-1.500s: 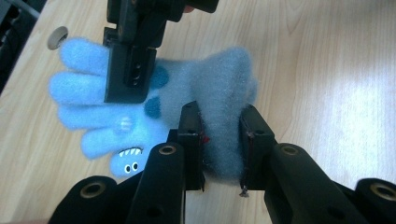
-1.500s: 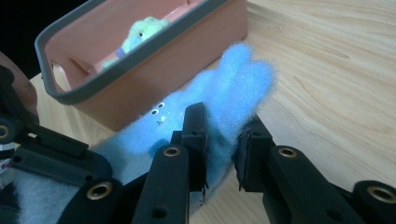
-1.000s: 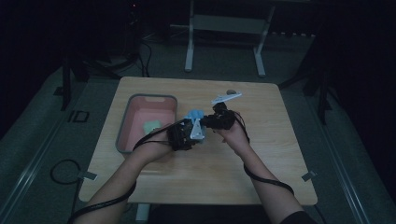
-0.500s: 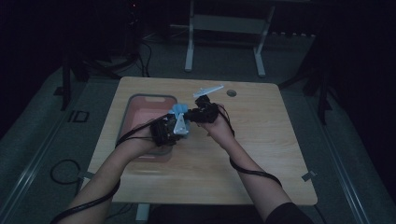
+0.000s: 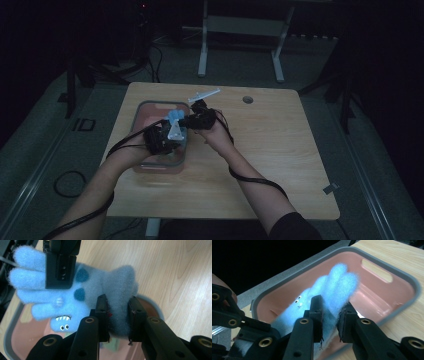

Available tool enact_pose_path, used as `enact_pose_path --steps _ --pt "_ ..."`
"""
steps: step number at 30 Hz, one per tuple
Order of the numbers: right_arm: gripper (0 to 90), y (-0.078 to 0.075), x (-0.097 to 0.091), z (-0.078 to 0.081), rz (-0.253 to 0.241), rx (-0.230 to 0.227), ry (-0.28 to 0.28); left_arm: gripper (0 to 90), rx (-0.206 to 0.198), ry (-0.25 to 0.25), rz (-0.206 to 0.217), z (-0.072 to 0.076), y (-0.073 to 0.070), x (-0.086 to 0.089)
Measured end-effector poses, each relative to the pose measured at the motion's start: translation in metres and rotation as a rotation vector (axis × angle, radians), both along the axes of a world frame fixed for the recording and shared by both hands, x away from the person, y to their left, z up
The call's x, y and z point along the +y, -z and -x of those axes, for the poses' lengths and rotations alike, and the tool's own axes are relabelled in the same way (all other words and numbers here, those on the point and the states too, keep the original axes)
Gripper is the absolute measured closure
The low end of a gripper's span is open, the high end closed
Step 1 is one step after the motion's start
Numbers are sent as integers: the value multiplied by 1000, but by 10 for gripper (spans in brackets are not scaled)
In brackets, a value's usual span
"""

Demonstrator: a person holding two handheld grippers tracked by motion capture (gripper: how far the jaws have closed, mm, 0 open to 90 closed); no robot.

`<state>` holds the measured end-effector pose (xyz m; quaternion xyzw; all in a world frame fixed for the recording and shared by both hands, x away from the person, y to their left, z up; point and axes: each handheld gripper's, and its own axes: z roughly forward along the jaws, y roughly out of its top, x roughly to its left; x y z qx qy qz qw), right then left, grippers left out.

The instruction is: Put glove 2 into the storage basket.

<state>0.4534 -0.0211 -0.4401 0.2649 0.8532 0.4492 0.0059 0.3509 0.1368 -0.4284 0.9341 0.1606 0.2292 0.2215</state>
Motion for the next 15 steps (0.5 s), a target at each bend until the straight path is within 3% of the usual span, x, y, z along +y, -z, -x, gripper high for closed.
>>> enact_pose_path --steps 8,15 --pt "765 11 27 -5 -14 31 -18 750 19 -31 7 1 7 22" --pt "764 25 36 -6 11 41 -10 749 43 -32 -5 -3 23 25"
